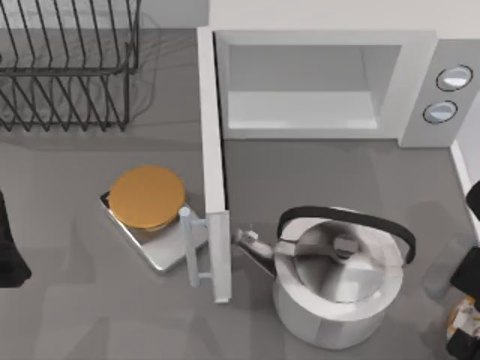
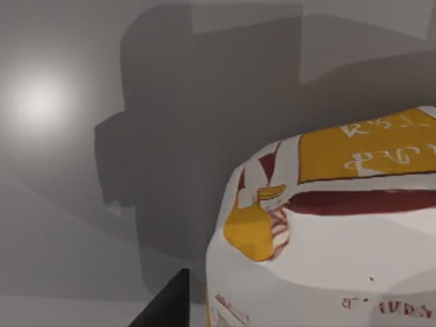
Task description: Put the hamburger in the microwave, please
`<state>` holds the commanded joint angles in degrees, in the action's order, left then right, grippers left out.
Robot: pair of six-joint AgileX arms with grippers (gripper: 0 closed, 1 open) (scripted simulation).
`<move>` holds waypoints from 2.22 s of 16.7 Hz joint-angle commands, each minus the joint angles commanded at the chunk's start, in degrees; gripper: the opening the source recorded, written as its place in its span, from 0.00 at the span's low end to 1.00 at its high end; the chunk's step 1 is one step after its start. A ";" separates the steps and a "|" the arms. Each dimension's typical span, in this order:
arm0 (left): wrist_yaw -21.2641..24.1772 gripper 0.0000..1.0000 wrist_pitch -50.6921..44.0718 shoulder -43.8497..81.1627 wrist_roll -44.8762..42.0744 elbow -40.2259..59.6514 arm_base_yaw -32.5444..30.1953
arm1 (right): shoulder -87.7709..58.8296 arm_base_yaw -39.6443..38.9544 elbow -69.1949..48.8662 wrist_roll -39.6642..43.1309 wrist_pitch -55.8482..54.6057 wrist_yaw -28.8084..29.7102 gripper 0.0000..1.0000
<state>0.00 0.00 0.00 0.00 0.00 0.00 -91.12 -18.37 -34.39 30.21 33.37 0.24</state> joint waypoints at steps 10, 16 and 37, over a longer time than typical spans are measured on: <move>0.00 1.00 0.00 0.00 0.00 0.00 0.00 | 0.00 0.00 0.00 0.00 0.00 0.00 0.00; 0.00 1.00 0.00 0.00 0.00 0.00 0.00 | 5.34 1.14 -1.46 1.14 8.68 1.08 0.00; 0.00 1.00 0.00 0.00 0.00 0.00 0.00 | 14.97 1.68 -18.55 1.33 34.51 1.76 0.00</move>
<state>0.00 0.00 0.00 0.00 0.00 0.00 -76.16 -16.69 -52.94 31.54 67.88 1.99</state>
